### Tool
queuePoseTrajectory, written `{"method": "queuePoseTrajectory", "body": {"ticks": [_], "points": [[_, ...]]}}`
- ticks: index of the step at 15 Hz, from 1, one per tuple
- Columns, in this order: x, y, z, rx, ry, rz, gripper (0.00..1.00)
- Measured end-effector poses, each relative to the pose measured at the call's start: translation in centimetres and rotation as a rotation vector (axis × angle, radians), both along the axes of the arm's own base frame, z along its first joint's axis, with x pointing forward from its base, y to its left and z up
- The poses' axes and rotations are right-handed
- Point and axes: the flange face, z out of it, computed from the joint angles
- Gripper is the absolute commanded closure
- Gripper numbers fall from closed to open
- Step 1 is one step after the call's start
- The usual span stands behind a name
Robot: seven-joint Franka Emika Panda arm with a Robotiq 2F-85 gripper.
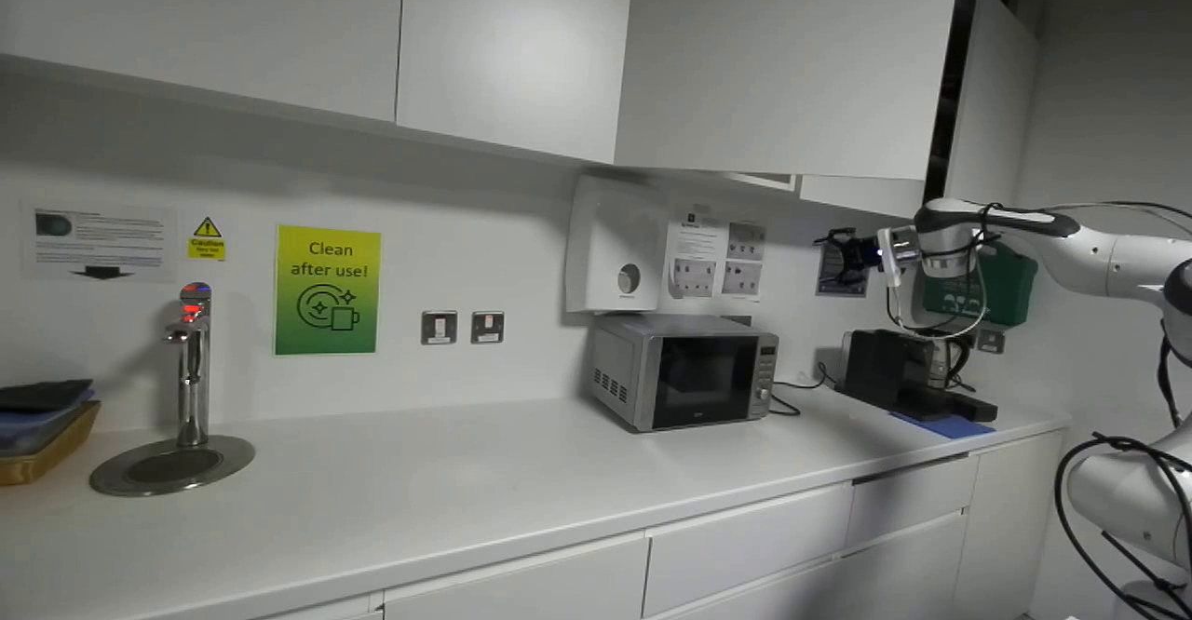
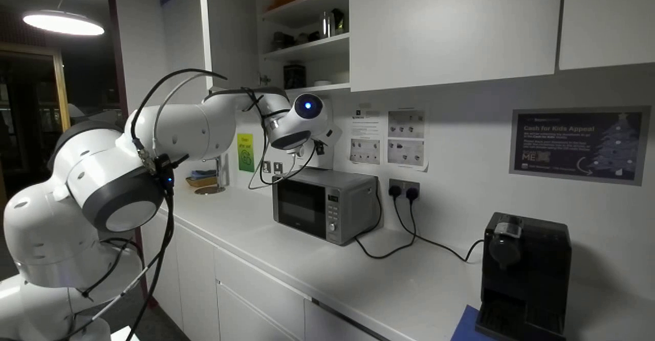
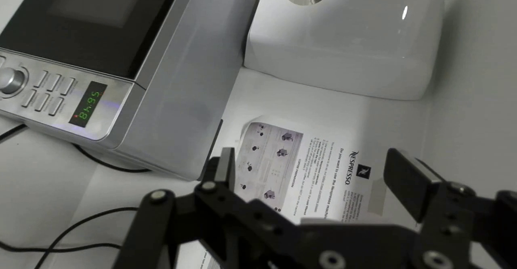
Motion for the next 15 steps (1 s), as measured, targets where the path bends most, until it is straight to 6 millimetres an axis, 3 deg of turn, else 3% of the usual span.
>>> {"method": "queuePoseTrajectory", "body": {"ticks": [8,15], "points": [[1.6,2.6,2.2,0.029,-0.050,0.082,0.00],[1.2,5.4,4.9,0.020,-0.097,0.208,0.00]]}}
